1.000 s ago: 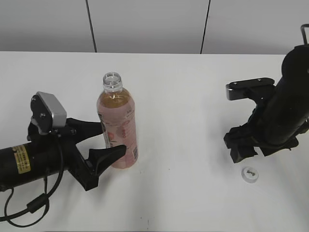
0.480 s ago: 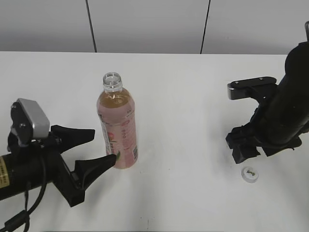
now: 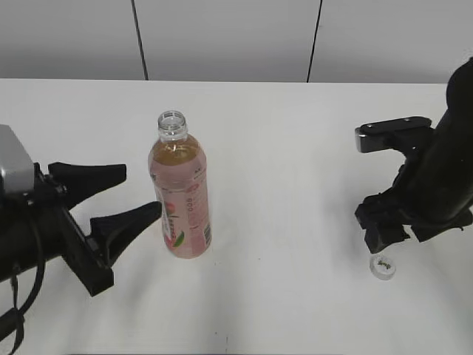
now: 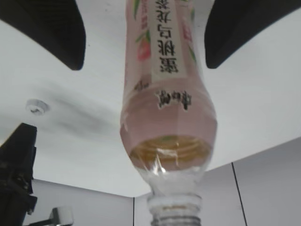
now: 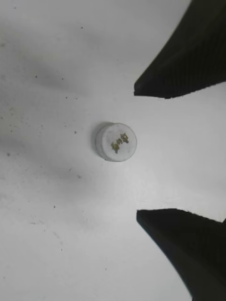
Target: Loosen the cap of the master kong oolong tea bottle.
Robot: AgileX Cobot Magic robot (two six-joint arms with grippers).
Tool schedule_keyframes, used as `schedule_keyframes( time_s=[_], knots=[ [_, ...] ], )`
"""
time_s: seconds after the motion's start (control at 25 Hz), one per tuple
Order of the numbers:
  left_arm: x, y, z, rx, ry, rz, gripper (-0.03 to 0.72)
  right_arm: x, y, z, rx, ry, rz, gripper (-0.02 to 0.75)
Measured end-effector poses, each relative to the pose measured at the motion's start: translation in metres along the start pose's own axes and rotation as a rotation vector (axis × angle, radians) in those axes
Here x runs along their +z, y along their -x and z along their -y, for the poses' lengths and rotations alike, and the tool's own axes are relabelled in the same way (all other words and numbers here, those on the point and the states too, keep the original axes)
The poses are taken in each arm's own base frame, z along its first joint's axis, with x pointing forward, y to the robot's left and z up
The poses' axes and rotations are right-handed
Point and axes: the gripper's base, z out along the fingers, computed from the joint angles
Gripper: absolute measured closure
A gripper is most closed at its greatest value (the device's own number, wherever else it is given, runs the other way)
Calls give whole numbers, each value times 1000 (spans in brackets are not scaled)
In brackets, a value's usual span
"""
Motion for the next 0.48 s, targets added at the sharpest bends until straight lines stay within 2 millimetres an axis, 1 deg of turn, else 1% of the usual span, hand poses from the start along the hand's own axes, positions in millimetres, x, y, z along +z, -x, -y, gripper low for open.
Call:
schedule_keyframes(
  time_s=[0.04,0.12,0.28,0.36,0.48],
  knots=[
    [-1,3,-1,2,14,12,216,-2,-1,2,7,0,-3,185],
    [-3,8,-2,10,37,34,216,-3,-2,14,45,-6,-16,185],
    [-6,14,-4,25,66,29,216,-5,-9,51,158,-22,-69,185],
    [-7,15,-6,21,92,24,216,-6,-14,65,202,-29,-91,185],
    [-8,16,-8,14,120,24,216,-6,-18,79,231,-39,-108,185]
  ],
)
